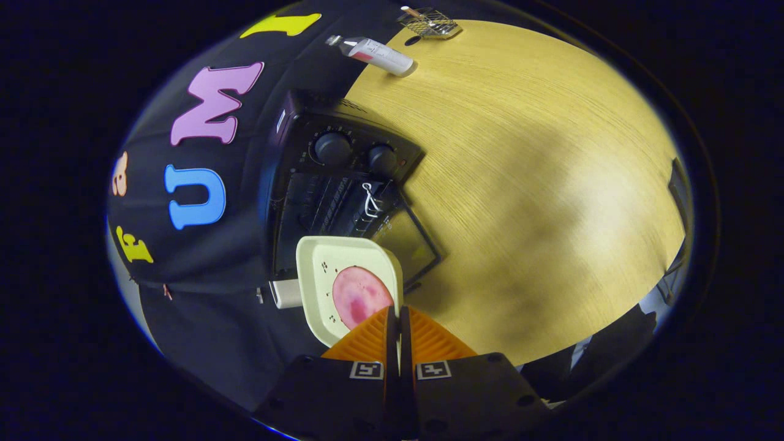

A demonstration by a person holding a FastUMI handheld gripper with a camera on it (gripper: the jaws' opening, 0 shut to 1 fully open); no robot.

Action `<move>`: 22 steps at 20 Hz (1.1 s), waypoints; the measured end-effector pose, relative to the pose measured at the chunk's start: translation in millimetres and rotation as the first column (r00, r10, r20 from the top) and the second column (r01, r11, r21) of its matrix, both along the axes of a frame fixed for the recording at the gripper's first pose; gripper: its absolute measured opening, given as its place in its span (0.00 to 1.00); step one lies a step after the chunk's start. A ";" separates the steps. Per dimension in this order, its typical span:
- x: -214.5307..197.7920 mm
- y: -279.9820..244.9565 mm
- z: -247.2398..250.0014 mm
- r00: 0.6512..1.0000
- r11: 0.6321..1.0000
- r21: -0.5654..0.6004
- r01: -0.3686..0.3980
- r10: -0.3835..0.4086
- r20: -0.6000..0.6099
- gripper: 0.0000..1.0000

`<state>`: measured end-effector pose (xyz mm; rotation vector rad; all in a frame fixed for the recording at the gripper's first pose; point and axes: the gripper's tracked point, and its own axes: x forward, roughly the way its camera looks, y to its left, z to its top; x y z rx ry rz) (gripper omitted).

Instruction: Open the toaster oven, put the food inside, and close the toaster oven door.

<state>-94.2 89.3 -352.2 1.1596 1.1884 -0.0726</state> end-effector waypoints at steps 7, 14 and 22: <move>53.1 37.9 -14.3 0.962 0.966 -0.052 0.255 -0.259 -0.091 0.05; 103.1 67.3 -28.6 0.890 0.899 -0.075 0.432 -0.439 -0.126 0.05; 125.2 71.5 -48.0 0.824 0.836 -0.135 0.533 -0.548 -0.143 0.05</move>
